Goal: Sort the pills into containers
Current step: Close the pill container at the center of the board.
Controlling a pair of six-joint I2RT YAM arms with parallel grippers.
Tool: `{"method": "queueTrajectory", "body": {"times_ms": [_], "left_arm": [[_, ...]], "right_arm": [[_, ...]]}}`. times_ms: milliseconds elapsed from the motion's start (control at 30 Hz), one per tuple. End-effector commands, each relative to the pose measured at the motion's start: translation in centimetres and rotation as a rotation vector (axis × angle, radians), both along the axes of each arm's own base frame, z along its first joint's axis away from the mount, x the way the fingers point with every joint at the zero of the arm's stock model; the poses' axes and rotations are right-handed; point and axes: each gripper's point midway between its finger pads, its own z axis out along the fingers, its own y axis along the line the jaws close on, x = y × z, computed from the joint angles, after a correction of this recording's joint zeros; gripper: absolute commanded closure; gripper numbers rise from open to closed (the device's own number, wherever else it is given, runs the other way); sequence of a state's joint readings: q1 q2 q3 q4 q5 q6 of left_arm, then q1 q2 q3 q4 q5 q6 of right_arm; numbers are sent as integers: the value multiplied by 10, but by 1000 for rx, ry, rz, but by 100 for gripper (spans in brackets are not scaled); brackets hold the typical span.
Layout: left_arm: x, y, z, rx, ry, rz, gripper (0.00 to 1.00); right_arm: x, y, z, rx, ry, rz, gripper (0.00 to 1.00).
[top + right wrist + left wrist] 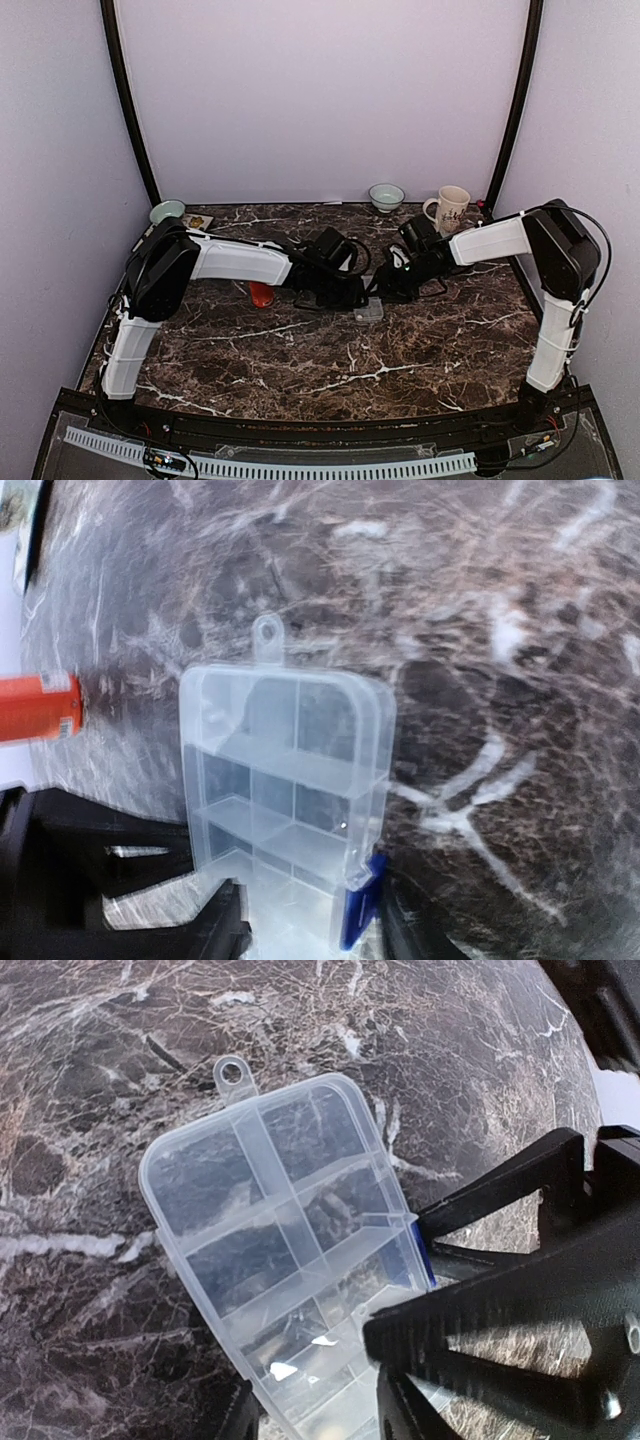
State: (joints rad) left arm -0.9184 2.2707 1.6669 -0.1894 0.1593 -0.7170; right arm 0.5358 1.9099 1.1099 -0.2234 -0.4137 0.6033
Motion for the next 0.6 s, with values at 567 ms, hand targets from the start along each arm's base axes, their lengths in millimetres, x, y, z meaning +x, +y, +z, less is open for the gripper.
{"method": "queueTrajectory", "body": {"times_ms": [567], "left_arm": [[20, 8, 74, 18, -156, 10, 47]], "right_arm": [[0, -29, 23, -169, -101, -60, 39]]}}
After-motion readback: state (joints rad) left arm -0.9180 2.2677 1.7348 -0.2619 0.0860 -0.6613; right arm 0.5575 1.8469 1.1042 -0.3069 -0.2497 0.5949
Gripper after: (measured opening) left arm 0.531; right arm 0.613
